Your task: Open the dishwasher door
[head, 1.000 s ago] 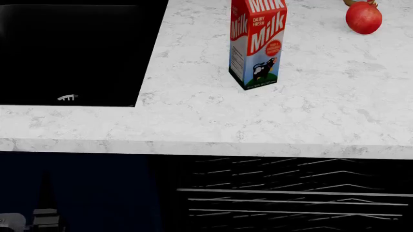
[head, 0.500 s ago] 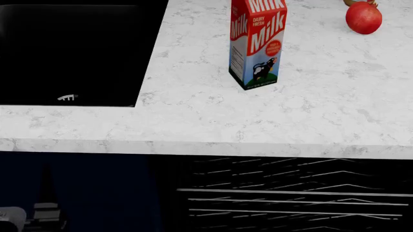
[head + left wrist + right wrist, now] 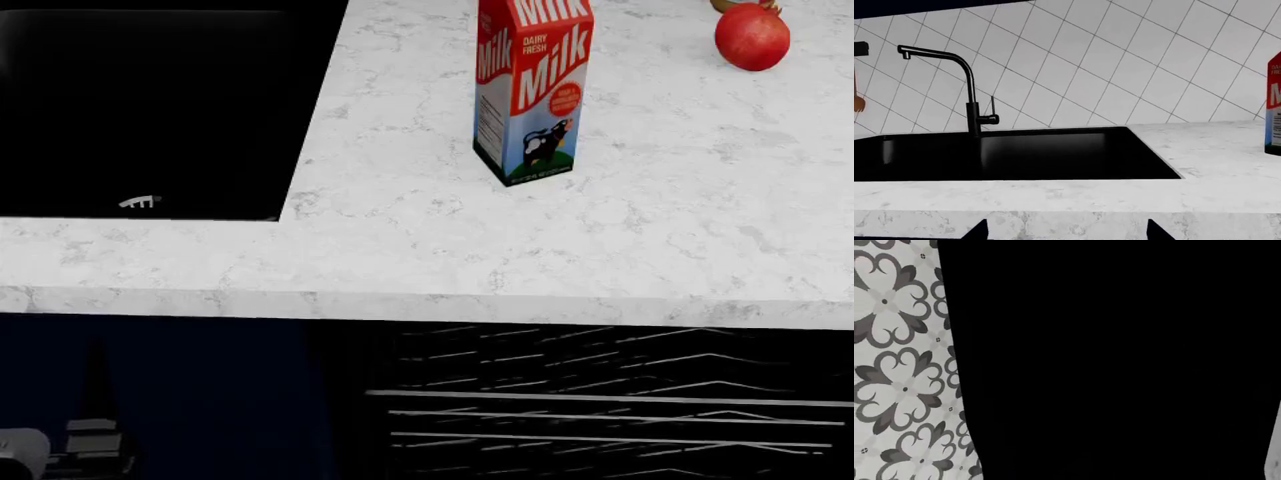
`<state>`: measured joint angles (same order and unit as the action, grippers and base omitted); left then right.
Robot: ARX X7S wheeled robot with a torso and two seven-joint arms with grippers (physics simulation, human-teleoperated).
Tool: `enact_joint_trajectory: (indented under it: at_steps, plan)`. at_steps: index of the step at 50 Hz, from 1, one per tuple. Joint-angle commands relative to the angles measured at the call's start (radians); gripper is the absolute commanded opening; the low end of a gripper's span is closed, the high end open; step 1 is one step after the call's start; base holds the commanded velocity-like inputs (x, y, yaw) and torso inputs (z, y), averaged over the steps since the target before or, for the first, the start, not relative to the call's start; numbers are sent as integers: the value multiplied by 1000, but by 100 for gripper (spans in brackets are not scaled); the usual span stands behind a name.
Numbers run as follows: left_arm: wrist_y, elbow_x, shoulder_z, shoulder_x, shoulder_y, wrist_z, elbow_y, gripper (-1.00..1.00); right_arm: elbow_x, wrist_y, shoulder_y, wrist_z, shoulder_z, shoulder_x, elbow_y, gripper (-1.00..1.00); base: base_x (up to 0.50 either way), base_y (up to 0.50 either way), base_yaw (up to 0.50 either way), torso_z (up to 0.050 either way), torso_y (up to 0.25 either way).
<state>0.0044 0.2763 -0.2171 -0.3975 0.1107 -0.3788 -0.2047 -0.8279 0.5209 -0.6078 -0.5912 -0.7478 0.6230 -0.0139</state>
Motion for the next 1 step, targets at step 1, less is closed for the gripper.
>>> enact_joint_trajectory:
  at_steps: [1]
  plan:
    - [10, 1, -1, -1, -5, 0, 5, 100, 272, -84, -31, 223, -121, -35, 56, -100, 0, 4, 5, 0, 0]
